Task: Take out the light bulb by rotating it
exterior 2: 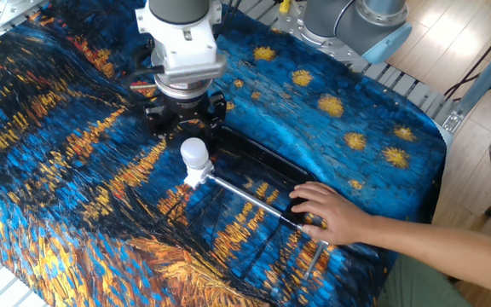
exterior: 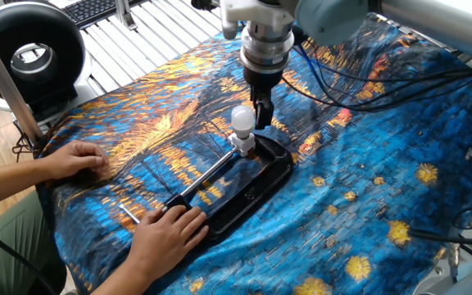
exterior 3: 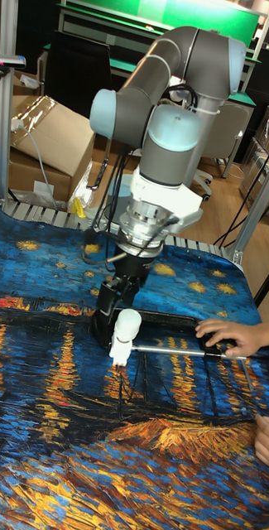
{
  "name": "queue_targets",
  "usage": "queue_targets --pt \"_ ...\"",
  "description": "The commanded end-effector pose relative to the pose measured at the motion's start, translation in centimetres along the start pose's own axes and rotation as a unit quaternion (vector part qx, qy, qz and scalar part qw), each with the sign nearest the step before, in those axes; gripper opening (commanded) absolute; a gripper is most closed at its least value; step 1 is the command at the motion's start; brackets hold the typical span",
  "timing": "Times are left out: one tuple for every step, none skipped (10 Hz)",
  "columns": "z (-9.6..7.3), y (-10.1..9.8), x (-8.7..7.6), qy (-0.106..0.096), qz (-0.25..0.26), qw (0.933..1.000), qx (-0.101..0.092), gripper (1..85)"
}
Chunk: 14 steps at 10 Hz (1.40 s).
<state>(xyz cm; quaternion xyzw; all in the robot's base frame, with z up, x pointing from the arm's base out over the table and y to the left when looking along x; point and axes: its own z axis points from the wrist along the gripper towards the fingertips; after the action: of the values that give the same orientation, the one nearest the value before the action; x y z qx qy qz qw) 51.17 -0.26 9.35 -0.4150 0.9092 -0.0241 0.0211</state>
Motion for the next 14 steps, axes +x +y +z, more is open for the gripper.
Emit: queue_targets --pt "-0.2 0.9 -0.1 -0.001 0.12 0.9926 -0.019 71.0" --pt "-0.4 1.3 -0.3 0.002 0.167 0.9856 -0.026 70.7" --pt "-0.4 1.4 -0.5 0.003 0.206 0.9782 -0.027 68.3" --pt "-0.4 1.4 -0.6 0.004 0.236 0.9715 -0.027 65.0" --pt "-0.4 1.2 -0.7 0.004 0.253 0.9671 -0.023 64.0" --pt "-0.3 1.0 -0.7 0.006 0.272 0.9622 -0.019 63.0" --pt "-0.2 1.1 -0.8 0.006 0.283 0.9589 -0.02 62.7" --pt "-0.2 1.2 -1.0 0.003 0.295 0.9553 -0.024 62.7" --pt "-0.2 1.4 -1.3 0.001 0.307 0.9512 -0.027 62.7" --pt "-0.3 1.4 -1.4 0.004 0.31 0.9504 -0.025 62.7" --pt "-0.4 1.4 -1.6 0.006 0.311 0.9499 -0.024 62.3" --pt "-0.4 1.4 -1.7 0.006 0.311 0.95 -0.023 61.7" --pt "-0.3 1.4 -1.8 0.005 0.314 0.9493 -0.022 61.3" --pt "-0.1 1.4 -1.9 0.005 0.322 0.9465 -0.024 61.3"
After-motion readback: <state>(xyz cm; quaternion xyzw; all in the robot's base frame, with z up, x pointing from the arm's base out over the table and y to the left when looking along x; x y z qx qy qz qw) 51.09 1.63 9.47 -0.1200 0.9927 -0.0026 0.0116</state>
